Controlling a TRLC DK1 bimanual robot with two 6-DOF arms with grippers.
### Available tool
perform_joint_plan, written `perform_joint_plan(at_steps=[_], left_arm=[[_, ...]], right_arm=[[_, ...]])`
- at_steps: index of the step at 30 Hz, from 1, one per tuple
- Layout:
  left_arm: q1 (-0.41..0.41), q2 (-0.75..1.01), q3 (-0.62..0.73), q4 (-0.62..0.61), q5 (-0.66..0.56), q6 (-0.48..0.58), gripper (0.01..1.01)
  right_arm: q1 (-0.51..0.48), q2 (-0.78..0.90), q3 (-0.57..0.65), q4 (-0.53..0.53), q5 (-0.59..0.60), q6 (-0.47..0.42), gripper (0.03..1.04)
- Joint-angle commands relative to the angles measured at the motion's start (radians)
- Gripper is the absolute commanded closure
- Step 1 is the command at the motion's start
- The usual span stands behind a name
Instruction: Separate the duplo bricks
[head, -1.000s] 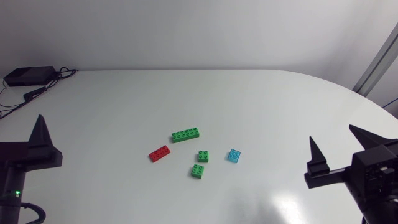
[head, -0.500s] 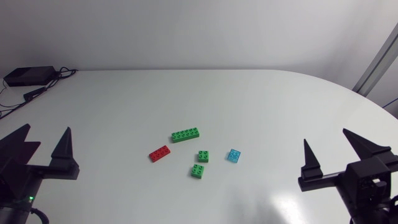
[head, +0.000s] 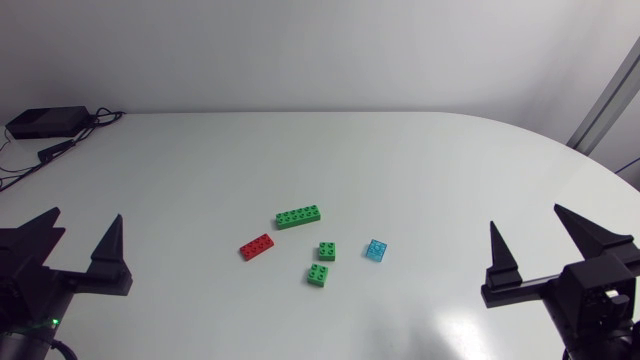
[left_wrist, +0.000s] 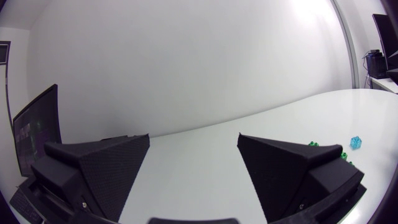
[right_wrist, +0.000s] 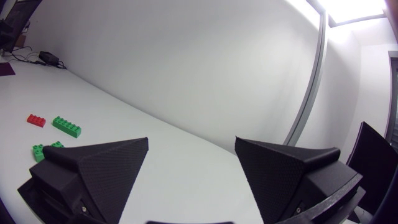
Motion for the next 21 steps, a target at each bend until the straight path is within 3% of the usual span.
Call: perform_joint_plan(at_steps=[1,5,8,11,18,21], left_arm=[[0.007,-0.018,-0.022,-0.001,0.01,0.008,0.044],[0.001,-0.018,-0.022,-0.001,0.014,0.008,0.043],[-0.003,-0.019,-0.022,-0.001,0.017,0.008,0.044],[-0.004,-0.019,-0.022,0.002,0.018,0.011,0.044],[-0.006,-0.019,-0.022,-0.001,0.02,0.011,0.044],[-0.007,-0.019,-0.022,-0.006,0.038,0.011,0.044]], right_arm=[[0.001,-0.006,-0.041,-0.019,0.002,-0.015,0.06],[-0.014,-0.006,-0.041,-0.019,0.002,-0.015,0.06],[-0.097,-0.006,-0.041,-0.019,0.002,-0.015,0.06],[-0.218,-0.006,-0.041,-0.019,-0.014,0.094,0.06],[-0.432,-0.009,-0.041,-0.067,-0.398,0.229,0.06],[-0.445,-0.009,-0.039,-0.073,-0.452,0.229,0.06]])
